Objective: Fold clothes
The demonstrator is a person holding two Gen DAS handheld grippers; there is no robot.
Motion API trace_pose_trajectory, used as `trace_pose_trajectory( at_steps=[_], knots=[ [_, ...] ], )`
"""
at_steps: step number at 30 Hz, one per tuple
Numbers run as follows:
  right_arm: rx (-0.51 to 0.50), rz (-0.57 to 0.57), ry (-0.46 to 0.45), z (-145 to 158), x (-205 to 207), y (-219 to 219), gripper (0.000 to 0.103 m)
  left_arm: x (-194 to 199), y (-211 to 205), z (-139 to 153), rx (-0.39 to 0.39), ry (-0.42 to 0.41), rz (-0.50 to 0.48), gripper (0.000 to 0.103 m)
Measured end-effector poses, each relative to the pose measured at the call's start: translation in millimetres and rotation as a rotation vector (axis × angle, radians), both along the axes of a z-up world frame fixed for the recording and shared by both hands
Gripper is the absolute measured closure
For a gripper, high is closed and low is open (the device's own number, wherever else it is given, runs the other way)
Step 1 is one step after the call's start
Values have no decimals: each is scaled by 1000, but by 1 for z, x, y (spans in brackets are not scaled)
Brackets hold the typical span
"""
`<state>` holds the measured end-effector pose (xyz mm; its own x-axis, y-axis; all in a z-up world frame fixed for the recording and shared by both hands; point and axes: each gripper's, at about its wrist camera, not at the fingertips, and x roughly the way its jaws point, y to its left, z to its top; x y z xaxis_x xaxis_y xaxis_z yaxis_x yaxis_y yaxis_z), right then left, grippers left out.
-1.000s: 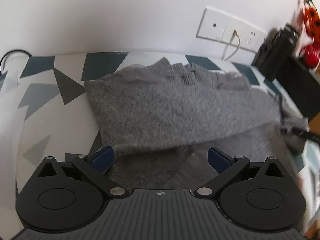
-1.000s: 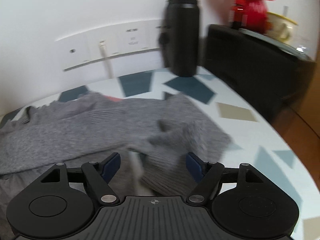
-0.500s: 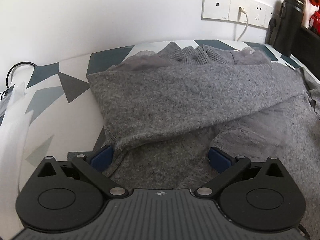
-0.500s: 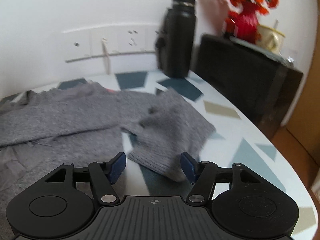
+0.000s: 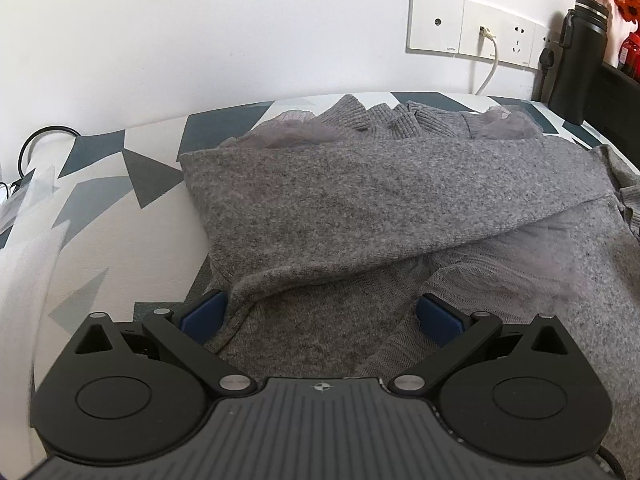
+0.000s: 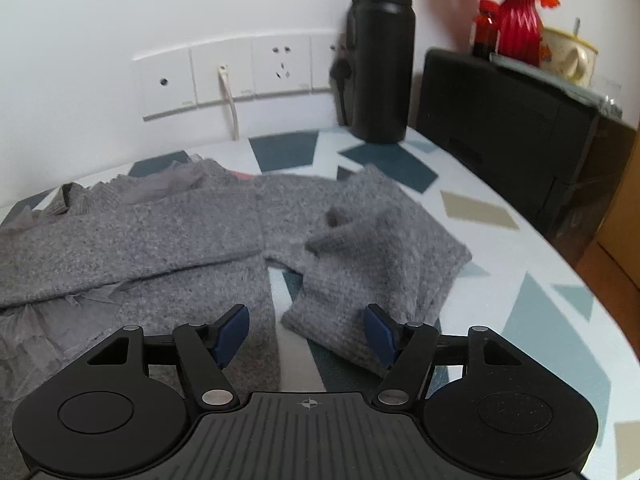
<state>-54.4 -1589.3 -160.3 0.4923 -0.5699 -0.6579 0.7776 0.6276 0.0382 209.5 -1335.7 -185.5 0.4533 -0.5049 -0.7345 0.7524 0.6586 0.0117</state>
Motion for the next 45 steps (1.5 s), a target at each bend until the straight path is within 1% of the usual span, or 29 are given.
trace_pose_trajectory(
  at_steps=[3, 8, 10, 11, 12, 13, 15, 19, 22, 26, 32, 36, 39, 40, 43, 45],
  knots=[
    [-9, 3, -18, 5, 0, 1, 42, 1, -2, 1, 13, 8, 3, 0],
    [42, -47, -67, 2, -4, -2, 36, 2, -5, 3, 32, 23, 12, 0],
    [62, -65, -78, 0, -7, -2, 30, 2, -7, 4, 39, 28, 22, 0],
    [73, -74, -83, -1, -8, -3, 22, 1, -7, 4, 43, 31, 28, 0],
    [81, -76, -87, -2, -10, -3, 18, 1, -8, 4, 46, 34, 34, 0],
    [89, -73, -89, -1, -11, -3, 16, 1, -9, 4, 49, 37, 40, 0],
    [87, -65, -79, 1, -12, -1, 12, 1, -9, 5, 52, 38, 48, 0],
    [53, -57, -42, 4, -12, 3, 9, 0, -9, 5, 53, 35, 58, 0],
    [55, -74, -30, 2, -13, 2, 7, -3, -8, 3, 42, 20, 66, 0],
    [61, -96, 11, -4, -13, 1, 1, -5, -4, 2, 21, 3, 62, 0],
    [90, -77, 103, -19, -9, 3, 1, -5, -3, 2, 14, -3, 56, 0],
    [116, -91, 85, -22, -11, 1, 1, -11, -4, 2, 28, -37, 44, 0],
    [116, -86, 85, -23, -11, -1, 1, -14, -5, 2, 34, -54, 40, 0],
    [116, -84, 85, -23, -10, -1, 1, -14, -4, 2, 33, -51, 44, 0],
    [114, -76, 85, -23, -10, -3, 1, -9, -1, 1, 15, -5, 71, 0],
    [117, -72, 88, -22, -9, -3, 1, -9, -1, 1, 12, -6, 71, 0]
  ],
)
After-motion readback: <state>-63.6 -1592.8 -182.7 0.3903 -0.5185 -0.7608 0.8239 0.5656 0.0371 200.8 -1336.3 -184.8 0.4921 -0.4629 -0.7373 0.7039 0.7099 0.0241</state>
